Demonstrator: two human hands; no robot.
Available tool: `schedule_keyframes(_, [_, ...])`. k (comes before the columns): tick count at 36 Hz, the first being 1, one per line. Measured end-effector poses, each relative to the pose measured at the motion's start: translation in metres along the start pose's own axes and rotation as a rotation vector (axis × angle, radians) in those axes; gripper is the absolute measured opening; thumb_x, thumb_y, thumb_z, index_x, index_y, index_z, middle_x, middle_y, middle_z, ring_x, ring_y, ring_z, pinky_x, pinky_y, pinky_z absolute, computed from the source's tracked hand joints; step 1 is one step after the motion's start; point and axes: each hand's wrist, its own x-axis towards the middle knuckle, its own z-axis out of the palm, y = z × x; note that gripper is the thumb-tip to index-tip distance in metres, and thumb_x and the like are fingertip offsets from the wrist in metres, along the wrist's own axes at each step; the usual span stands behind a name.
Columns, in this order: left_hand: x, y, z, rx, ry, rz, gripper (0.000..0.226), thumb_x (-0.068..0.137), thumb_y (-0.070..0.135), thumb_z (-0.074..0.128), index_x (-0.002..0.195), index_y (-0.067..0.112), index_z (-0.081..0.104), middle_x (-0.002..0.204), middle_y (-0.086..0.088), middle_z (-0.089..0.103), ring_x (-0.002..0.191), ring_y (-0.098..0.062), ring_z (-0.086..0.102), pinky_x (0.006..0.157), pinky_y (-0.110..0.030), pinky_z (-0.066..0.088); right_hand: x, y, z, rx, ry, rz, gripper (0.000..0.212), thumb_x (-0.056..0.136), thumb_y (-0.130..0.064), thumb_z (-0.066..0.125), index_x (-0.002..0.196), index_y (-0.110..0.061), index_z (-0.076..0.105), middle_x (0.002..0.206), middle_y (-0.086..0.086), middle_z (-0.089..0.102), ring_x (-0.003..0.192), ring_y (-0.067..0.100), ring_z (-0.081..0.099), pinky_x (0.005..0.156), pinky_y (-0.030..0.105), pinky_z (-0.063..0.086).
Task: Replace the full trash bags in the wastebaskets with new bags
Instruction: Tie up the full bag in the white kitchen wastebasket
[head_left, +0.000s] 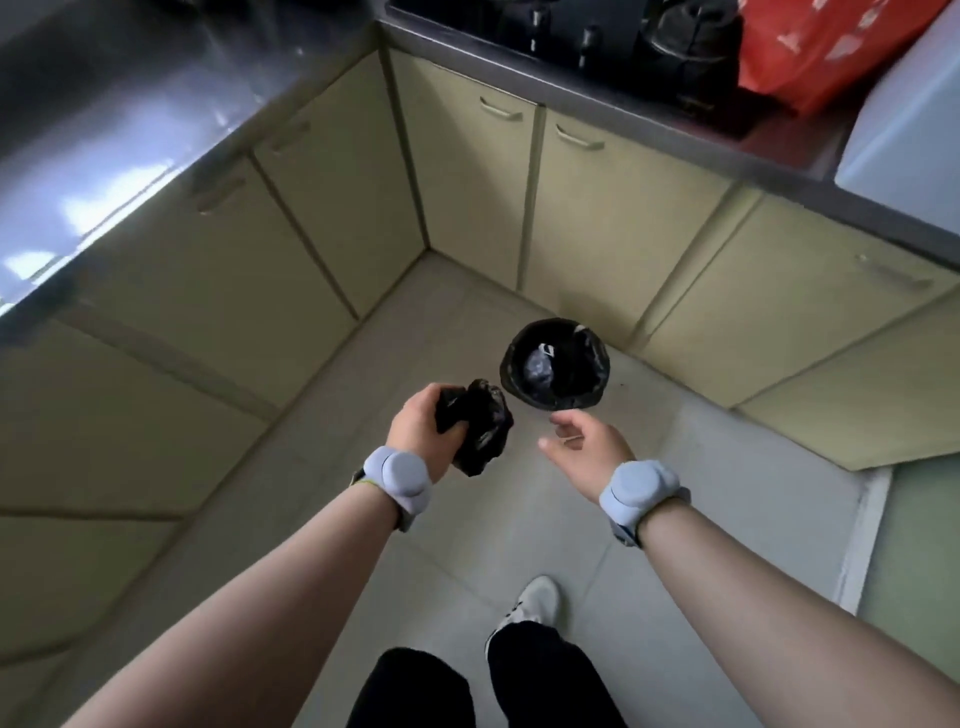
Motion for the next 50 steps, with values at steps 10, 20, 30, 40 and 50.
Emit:
schedule_keyframes(10, [0.132, -0.090, 0.026, 0.055, -0.071, -0.017, 0.030, 0.081, 0.029, 0.052, 0.111, 0.029, 0.056, 0.110, 0.004, 0.055, 0.093, -0.001, 0.050, 0.079, -0.019, 0.038, 0.097, 0.008, 0.055, -0.076, 0.063, 0.002, 0.052, 0.084, -0.020, 0.065, 0.133, -0.018, 0.048, 0.127, 0.002, 0.056, 0.115, 0.015, 0.052, 0.092, 0.021, 0.037])
schedule_keyframes(20, [0.260, -0.226, 0.111, 0.082, -0.147, -0.048, 0.036, 0.088, 0.019, 0.053, 0.124, 0.027, 0.051, 0.129, 0.002, 0.042, 0.087, -0.007, 0.045, 0.078, -0.017, 0.034, 0.229, 0.083, 0.173, -0.156, 0.108, 0.013, 0.055, 0.087, -0.027, 0.061, 0.138, -0.026, 0.041, 0.137, -0.003, 0.045, 0.127, 0.016, 0.042, 0.102, 0.030, 0.037])
schedule_keyframes(30, [0.370, -0.379, 0.220, 0.145, -0.234, -0.021, 0.041, 0.083, 0.020, 0.047, 0.122, 0.029, 0.047, 0.139, 0.004, 0.036, 0.100, -0.026, 0.058, 0.084, -0.036, 0.052, 0.354, 0.206, 0.282, -0.273, 0.063, -0.017, 0.061, 0.087, -0.028, 0.061, 0.142, -0.021, 0.035, 0.141, 0.002, 0.043, 0.130, 0.022, 0.038, 0.104, 0.030, 0.033])
schedule_keyframes(40, [0.478, -0.485, 0.276, 0.505, -0.301, 0.226, 0.041, 0.090, 0.023, 0.051, 0.131, 0.017, 0.046, 0.132, -0.008, 0.043, 0.103, -0.029, 0.057, 0.080, -0.028, 0.043, 0.466, 0.284, 0.345, -0.289, 0.069, -0.112, 0.068, 0.084, -0.022, 0.062, 0.144, -0.021, 0.029, 0.141, 0.005, 0.042, 0.128, 0.023, 0.043, 0.104, 0.033, 0.036])
schedule_keyframes(50, [0.520, -0.446, 0.304, 0.615, -0.433, 0.310, 0.053, 0.091, 0.027, 0.056, 0.140, 0.020, 0.037, 0.137, -0.008, 0.044, 0.119, -0.026, 0.050, 0.096, -0.031, 0.042, 0.475, 0.277, 0.324, -0.299, 0.195, -0.195, 0.059, 0.084, -0.020, 0.061, 0.139, -0.020, 0.039, 0.138, 0.003, 0.045, 0.127, 0.021, 0.044, 0.103, 0.030, 0.036])
